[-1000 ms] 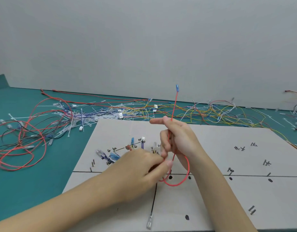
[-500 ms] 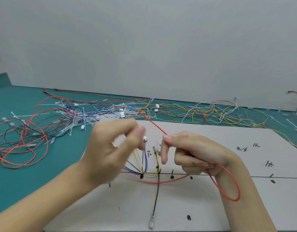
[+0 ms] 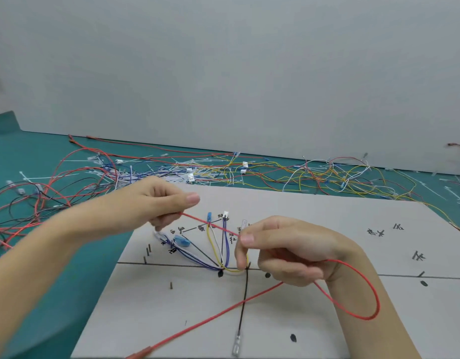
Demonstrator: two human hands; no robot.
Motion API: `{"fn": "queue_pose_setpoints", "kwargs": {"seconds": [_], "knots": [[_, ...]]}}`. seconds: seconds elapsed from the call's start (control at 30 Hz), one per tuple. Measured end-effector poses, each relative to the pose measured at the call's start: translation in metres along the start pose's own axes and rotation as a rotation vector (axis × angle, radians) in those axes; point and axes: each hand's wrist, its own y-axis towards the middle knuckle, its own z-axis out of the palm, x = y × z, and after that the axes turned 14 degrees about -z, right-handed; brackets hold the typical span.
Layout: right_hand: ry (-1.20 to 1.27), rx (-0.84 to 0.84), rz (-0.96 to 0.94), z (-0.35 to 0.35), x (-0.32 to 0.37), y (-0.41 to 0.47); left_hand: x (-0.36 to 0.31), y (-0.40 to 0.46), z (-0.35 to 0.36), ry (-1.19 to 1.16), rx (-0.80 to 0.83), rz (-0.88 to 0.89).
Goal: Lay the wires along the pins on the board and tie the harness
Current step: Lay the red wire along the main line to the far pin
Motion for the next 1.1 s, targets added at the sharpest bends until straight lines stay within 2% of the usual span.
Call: {"fn": "queue_pose_setpoints", "kwargs": {"seconds": [0.13, 0.23, 0.53, 0.77, 1.1], "knots": [[-0.126, 0.061, 0.053, 0.004, -0.001, 0.001, 0.021, -0.008, -0.031, 0.111, 0.411, -0.215], [-0.182, 0.079, 0.113, 0.007, -0.001, 0.002, 0.035, -0.010, -0.048, 0.107, 0.509, -0.287], [-0.301, 0.099, 0.236, 0.011, -0.001, 0.009, 0.059, -0.004, -0.064, 0.123, 0.403, -0.443], [-0.344, 0.055, 0.272, 0.010, -0.001, 0.009, 0.060, 0.001, -0.058, 0.113, 0.333, -0.484], [-0.368, 0.023, 0.287, 0.007, -0.003, 0.009, 0.059, 0.004, -0.052, 0.263, 0.247, -0.492]]}}
